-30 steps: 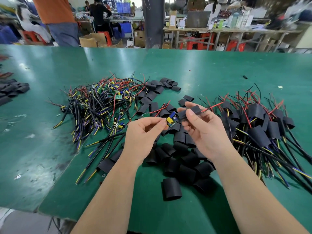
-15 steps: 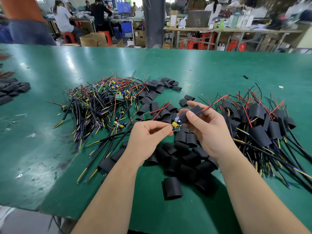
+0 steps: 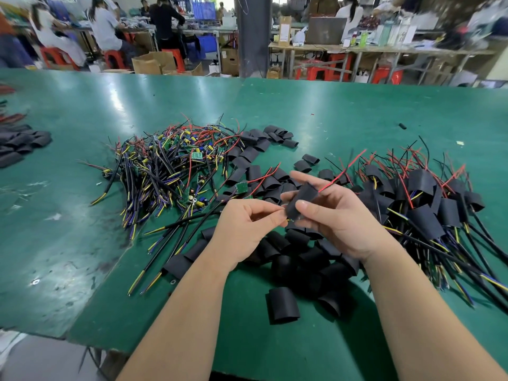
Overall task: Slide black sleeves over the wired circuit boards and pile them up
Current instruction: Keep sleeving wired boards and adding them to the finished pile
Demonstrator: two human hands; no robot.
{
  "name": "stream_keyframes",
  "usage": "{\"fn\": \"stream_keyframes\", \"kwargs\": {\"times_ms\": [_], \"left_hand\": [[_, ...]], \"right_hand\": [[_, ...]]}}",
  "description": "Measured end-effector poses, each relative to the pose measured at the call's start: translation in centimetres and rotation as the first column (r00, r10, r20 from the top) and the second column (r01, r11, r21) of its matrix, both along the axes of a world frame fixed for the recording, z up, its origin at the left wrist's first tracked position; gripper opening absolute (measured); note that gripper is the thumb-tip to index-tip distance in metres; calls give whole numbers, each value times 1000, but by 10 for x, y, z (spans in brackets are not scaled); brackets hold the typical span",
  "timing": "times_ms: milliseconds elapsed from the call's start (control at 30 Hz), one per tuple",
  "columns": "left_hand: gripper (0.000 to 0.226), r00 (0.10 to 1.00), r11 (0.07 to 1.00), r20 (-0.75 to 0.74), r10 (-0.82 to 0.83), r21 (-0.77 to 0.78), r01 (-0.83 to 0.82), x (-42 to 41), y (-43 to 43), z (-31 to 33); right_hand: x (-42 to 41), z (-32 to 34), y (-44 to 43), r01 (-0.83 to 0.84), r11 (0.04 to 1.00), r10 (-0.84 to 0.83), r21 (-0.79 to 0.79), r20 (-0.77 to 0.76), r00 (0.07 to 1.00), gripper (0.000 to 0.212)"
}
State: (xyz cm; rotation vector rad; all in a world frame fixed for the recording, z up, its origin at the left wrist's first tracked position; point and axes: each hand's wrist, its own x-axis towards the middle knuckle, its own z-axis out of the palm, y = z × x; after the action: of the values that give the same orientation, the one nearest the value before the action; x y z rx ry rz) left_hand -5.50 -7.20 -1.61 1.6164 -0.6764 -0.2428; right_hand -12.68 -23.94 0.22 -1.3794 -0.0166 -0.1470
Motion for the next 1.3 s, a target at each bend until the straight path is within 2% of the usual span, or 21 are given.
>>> {"fn": "stream_keyframes", "kwargs": {"times_ms": [100,200,333,433,567,767,933,1067,1133,1200,1300], "left_hand": [[11,999,999,-32,38,-31,-39,0,-2,1],[26,997,995,-72,28,-95,-35,0,-1,3],[20,1000,991,19,-19,-130,22,-3,-1,7],[16,995,989,86,59,-141,-47,-5,-4,8],[13,991,986,101,91,-148,-76,-6,-5,8],[6,997,971,-14,76,-225,-77,-5,-4,8],[13,992,957,-100,81,-271,-106,-4,-4,9],[18,975,935,-206,80,-324,-146,1,-3,7],[20,968,941,-226,110,-289,-174,4,-2,6],[24,974,962,-178,140,-210,-176,5,-1,4],[32,977,977,-120,177,-102,-189,5,1,2]], "right_hand": [[3,1,5,115,993,-112,39,-58,992,38],[6,-1,9,168,963,-145,209,-120,982,26],[10,-2,12,186,902,-114,390,-200,973,30],[11,-3,13,201,868,-101,455,-234,967,26],[13,-6,15,180,839,-84,513,-205,975,26],[14,-7,18,101,817,-71,567,-76,995,33],[14,-7,24,71,844,-57,532,-43,997,35],[11,-5,26,63,919,-78,389,24,997,35],[9,-3,26,91,959,-107,267,45,993,37],[8,-1,27,123,981,-130,147,43,991,40],[8,-3,28,151,987,-154,60,41,987,39]]}}
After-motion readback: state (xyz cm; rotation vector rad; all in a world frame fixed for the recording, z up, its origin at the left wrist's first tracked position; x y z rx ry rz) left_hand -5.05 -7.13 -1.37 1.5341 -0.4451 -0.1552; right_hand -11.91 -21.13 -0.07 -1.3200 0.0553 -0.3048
